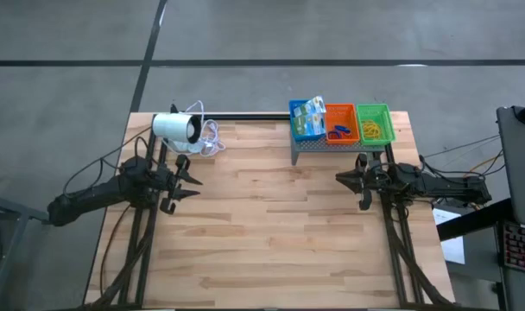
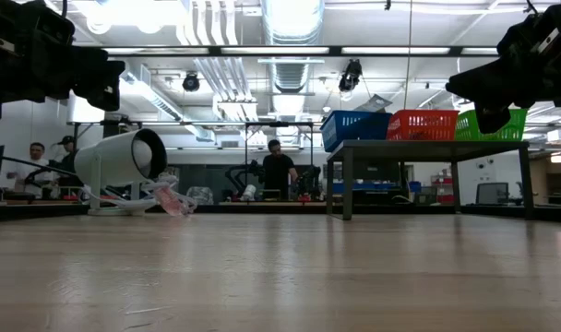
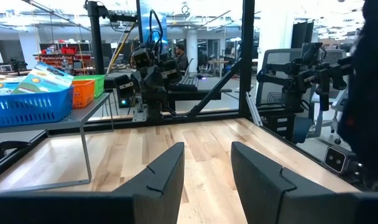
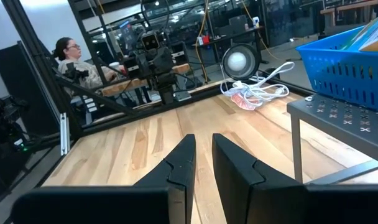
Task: Pick & Place Office Desk Supplies
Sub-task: Return to Home Position
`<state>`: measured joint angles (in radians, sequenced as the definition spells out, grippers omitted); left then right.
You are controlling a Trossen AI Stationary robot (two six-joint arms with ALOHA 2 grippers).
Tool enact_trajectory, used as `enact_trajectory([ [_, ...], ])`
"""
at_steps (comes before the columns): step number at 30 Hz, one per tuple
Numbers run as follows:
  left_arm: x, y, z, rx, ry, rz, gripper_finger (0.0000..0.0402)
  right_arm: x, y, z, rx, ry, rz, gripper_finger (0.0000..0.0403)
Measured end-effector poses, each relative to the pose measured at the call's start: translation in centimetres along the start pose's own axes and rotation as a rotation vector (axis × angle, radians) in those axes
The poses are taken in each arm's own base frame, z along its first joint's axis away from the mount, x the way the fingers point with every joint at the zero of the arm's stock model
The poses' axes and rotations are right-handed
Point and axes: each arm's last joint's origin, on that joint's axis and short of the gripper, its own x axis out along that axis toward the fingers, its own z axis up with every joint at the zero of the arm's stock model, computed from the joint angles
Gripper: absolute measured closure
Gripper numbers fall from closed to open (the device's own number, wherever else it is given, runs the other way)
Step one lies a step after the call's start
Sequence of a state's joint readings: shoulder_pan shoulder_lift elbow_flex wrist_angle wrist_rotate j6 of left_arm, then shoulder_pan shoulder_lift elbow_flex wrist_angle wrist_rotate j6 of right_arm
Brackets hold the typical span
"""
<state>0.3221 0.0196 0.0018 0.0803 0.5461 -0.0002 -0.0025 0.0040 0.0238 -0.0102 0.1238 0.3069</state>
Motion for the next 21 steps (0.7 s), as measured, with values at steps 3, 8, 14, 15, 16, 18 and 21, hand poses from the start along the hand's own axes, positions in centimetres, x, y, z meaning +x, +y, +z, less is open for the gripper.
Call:
enact_trajectory([
  [3,0.0,0.0,0.0,0.0,0.0,0.0,0.0268,0.01,0.0,-0.01,0.0,0.001,-0.001,0.0351],
  [8,0.0,0.0,0.01,0.0,0.0,0.0,0.0268,0.06,-0.01,-0.06,-0.001,0.008,-0.003,0.0351],
  [14,0.0,0.0,0.0,-0.003,0.0,0.0,0.0268,0.07,-0.02,-0.07,-0.001,0.009,-0.004,0.0351],
  [15,0.0,0.0,0.0,-0.003,0.0,0.0,0.0268,0.06,-0.01,-0.06,-0.001,0.009,-0.004,0.0351],
  [16,0.0,0.0,0.01,-0.003,0.0,0.0,0.0268,0.07,-0.02,-0.08,-0.002,0.01,-0.004,0.0351],
  [18,0.0,0.0,0.01,-0.003,0.0,0.0,0.0268,0.07,-0.02,-0.07,-0.002,0.01,-0.004,0.0351],
  [21,0.0,0.0,0.01,-0.003,0.0,0.0,0.0268,0.07,-0.01,-0.07,-0.001,0.01,-0.004,0.0351],
])
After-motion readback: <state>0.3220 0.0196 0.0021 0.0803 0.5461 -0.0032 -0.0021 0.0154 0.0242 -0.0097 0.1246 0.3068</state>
